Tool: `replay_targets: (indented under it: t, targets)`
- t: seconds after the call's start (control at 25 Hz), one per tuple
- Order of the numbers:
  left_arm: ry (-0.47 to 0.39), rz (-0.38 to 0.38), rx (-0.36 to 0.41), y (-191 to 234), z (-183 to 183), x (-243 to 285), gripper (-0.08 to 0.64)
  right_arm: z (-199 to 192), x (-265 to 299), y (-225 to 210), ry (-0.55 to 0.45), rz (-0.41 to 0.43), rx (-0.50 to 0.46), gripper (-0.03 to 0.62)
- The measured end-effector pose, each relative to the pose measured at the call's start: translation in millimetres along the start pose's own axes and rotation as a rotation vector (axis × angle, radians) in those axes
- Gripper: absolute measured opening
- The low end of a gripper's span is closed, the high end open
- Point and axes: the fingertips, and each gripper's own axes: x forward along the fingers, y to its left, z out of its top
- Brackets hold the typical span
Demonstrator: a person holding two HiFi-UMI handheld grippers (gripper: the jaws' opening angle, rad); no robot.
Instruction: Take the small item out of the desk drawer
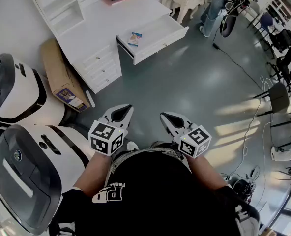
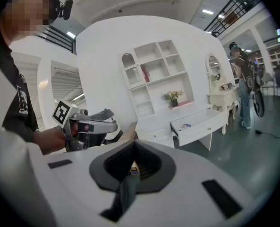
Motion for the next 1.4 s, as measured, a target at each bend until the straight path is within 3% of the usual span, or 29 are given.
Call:
replay_targets:
  t: [0.56, 0.76, 0.92, 1.4]
  targets:
    - [-0.013, -0.005, 0.0, 2.5, 2.0, -1.6, 0.017, 2.3, 2.0, 3.0, 0.001, -0.007, -0.012, 0.006]
    - [-0.018, -0.001, -0.005, 8.4, 1.4, -3.1, 0.017, 15.8, 4.1, 10.9, -0.07, -0.002, -0.044, 0.008]
    - [-0.012, -0.001, -0.015, 13.9, -3.1, -4.4, 0.017, 16.2, 13.2, 19.1, -0.052, 0.0, -0.082, 0.009]
    - [0.011, 0.005, -0.041, 25.7, -16.2, -12.7, 0.017, 6.4, 23.8, 23.4, -0.026, 0.015, 0.001, 0.009]
